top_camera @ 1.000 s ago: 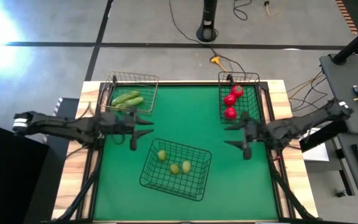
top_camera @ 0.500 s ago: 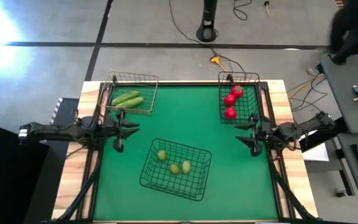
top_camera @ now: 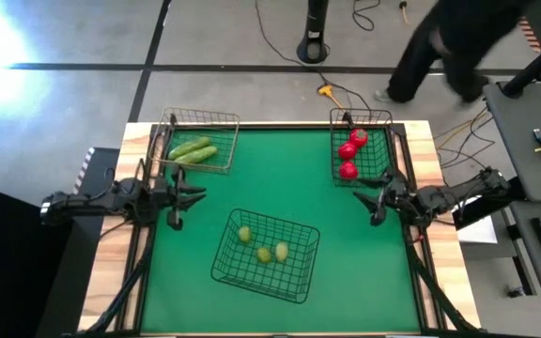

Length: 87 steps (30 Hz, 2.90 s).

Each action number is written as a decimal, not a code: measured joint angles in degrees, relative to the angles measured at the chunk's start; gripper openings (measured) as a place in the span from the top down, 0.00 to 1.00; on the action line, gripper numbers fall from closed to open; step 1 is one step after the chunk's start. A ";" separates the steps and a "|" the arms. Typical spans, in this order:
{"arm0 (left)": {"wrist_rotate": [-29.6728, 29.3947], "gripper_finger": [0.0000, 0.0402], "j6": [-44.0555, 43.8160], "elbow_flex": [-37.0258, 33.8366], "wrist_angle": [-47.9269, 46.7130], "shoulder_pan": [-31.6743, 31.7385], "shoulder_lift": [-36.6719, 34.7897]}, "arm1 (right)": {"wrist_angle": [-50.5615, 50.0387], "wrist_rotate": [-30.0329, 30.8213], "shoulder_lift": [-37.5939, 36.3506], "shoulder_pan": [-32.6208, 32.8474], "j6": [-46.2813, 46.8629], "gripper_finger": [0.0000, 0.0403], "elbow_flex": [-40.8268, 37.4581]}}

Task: Sort produce into baskets
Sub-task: Return to Home Position

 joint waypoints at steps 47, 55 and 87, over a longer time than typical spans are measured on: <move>-11.48 0.86 5.30 -0.07 -1.67 -0.07 0.50 | -2.92 -32.29 0.45 -16.17 -6.80 0.43 0.00; -11.48 0.86 7.71 -0.07 -3.89 -0.07 1.19 | -3.79 -36.74 0.65 -16.52 -10.72 0.43 -0.02; -11.48 0.86 7.62 0.71 -3.84 -0.07 3.58 | -3.99 -36.76 0.82 -16.52 -4.42 0.43 -0.07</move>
